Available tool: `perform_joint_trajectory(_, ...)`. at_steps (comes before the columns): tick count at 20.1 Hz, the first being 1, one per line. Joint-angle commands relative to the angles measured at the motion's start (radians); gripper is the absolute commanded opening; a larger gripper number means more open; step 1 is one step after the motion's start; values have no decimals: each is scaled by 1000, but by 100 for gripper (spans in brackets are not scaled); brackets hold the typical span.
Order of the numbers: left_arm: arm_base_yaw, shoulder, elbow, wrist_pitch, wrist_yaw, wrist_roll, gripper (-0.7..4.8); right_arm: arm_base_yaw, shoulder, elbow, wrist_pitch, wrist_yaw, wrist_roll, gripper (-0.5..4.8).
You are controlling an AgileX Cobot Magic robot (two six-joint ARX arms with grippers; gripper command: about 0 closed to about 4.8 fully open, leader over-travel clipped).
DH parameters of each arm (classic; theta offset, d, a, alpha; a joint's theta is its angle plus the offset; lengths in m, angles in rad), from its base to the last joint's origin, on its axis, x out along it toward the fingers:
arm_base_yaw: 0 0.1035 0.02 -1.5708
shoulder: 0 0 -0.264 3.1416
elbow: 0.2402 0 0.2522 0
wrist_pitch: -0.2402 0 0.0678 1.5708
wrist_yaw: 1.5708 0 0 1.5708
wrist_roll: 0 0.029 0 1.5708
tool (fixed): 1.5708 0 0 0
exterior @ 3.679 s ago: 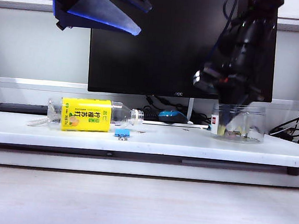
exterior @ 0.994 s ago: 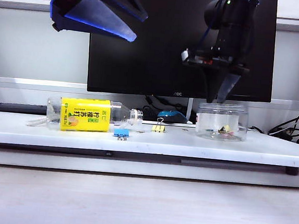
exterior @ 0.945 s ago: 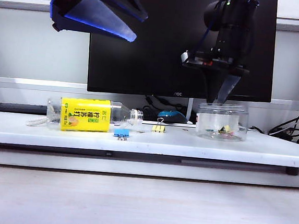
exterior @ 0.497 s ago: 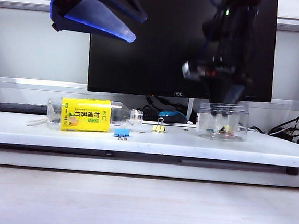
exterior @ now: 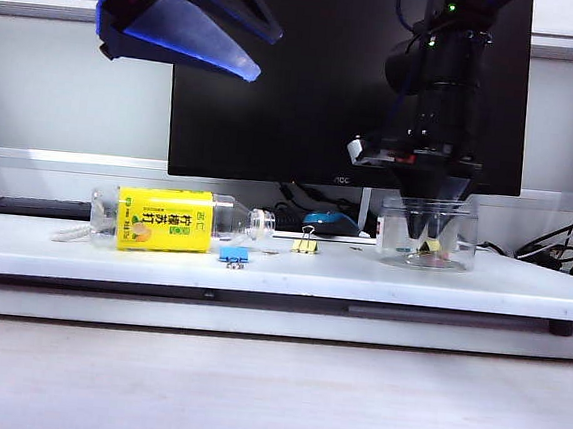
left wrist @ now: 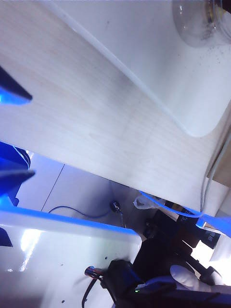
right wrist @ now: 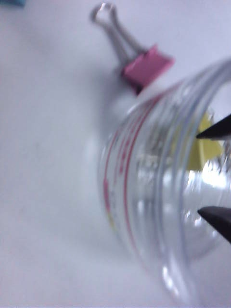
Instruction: Take the clips out of the round transparent plastic box and place them on the table.
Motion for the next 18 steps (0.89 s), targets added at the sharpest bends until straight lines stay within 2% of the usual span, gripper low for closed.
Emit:
perform_joint_trajectory(1, 0, -2, 0, 10, 0, 4, 184, 0, -4, 2, 6, 84, -4, 180)
perform_joint_trajectory(8, 0, -2, 0, 9, 1, 4, 184, -3, -3, -4, 19, 75, -4, 180)
perform_joint_trajectory(15, 0, -2, 0, 6, 1, 4, 184, -18, -3, -119, 44, 67, -9, 179)
perform_joint_trajectory(18, 0, -2, 0, 7, 1, 4, 184, -17, -3, -119, 42, 64, -9, 111)
